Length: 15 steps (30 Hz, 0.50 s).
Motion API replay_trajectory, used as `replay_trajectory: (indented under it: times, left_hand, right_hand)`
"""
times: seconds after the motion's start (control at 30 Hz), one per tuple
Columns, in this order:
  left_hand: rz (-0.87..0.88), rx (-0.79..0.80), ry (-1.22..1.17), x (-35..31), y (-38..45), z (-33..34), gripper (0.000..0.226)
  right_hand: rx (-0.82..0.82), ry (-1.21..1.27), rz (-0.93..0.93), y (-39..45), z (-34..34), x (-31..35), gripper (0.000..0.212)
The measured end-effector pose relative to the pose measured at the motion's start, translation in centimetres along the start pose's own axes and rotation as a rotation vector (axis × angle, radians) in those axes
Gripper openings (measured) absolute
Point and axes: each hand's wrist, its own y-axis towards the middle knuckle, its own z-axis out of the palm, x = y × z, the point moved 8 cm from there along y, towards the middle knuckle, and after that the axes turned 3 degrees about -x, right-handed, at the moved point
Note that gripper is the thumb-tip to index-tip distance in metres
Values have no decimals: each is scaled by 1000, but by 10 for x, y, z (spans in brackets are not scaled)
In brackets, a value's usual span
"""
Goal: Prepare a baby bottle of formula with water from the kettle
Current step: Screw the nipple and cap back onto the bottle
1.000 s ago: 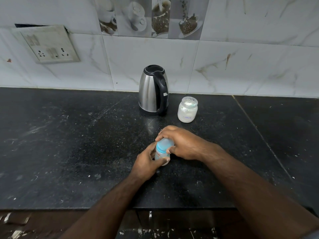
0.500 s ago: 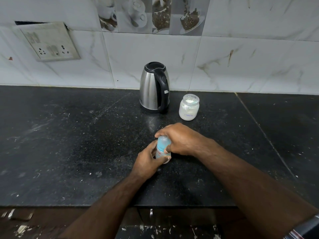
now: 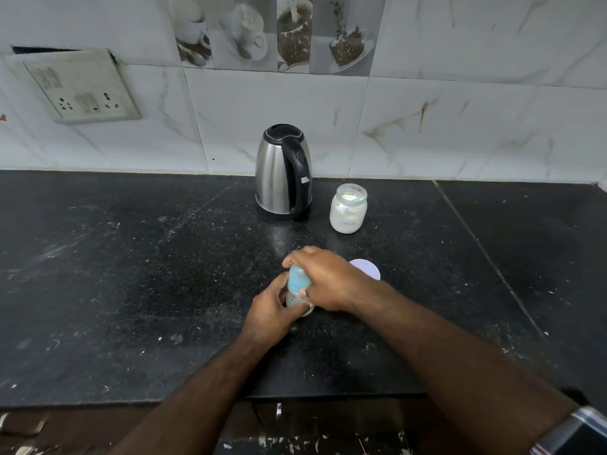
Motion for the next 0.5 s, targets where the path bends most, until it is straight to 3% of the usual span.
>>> replay_trajectory:
  times: [0.17, 0.3, 0.37, 0.5]
  left_hand:
    - [-1, -30, 43, -4, -2, -2, 38]
    - [-8, -5, 41, -4, 0, 0, 49]
    - [-6, -8, 36, -5, 0, -1, 56]
    - [-11, -11, 36, -3, -3, 0, 44]
  right_hand:
    - [-211, -90, 94, -6, 8, -2, 74]
    - [3, 277, -1, -6, 4, -8, 78]
    - [11, 313, -50, -6, -1, -8, 69]
    - [-210, 135, 85, -9, 10, -10, 63]
